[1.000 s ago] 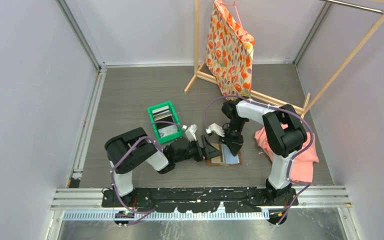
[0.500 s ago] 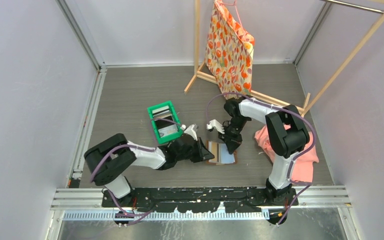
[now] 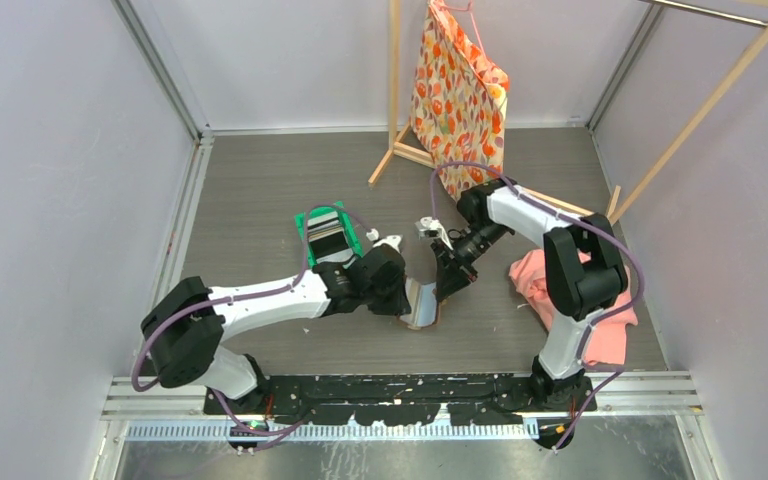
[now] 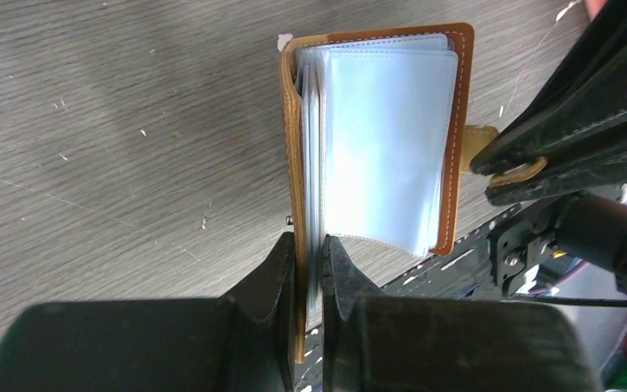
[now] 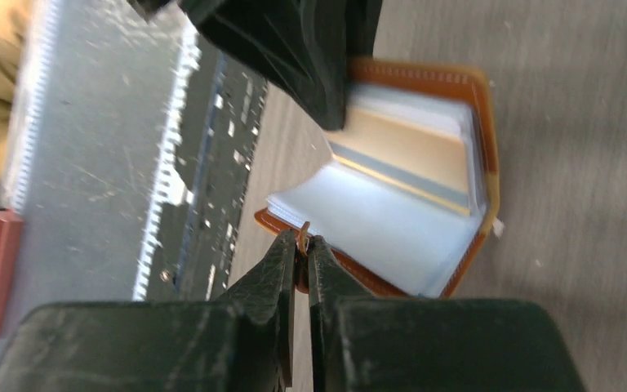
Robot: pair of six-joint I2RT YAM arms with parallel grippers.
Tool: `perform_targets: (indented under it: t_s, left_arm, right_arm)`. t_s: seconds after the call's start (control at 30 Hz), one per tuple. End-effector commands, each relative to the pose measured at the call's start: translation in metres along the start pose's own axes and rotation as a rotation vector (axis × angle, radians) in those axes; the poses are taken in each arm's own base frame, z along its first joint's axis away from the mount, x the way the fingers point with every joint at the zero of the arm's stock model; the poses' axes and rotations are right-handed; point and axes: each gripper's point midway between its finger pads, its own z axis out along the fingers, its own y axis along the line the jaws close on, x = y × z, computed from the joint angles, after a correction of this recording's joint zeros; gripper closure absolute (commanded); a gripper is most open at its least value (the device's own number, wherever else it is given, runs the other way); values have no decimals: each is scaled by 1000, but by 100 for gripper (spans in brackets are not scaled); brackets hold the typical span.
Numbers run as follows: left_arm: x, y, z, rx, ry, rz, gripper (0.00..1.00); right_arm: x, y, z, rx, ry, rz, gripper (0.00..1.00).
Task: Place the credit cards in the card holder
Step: Close the card holder at the center of the board.
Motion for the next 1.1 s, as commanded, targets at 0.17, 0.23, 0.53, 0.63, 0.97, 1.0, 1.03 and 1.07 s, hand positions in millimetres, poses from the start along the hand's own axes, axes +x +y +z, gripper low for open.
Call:
perform_targets:
  t_s: [0.17,0.23,0.53,0.63,0.97,1.0,1.03,1.07]
  left_arm:
    - [25,13,-4,-148,157,171,91]
    - [27,7,0,-124,174,176,88]
    - [25,4,4,-203,191,281,100]
    - [27,19,-5,-322,193,379,100]
    - [21,52,-33,-656,166,656,100]
    - [20,51,-34,-677,166,678,99]
    - [22,50,-32,-698,172,703,99]
    - [22,46,-30,-710,175,723,98]
  right_arm:
    - [-34,24,14,-250,-316,107,98]
    - [-30,20,16,-258,-314,134,98]
    - [-18,19,12,-272,-248,191,76]
    - [-22,29,6,-251,-235,118,52]
    - [-24,17,-31,8,-180,151,41]
    - [-21,9,-37,84,-165,192,41]
    - [-21,-1,-45,187,-154,224,39]
    - [-19,-18,-55,315,-135,236,38]
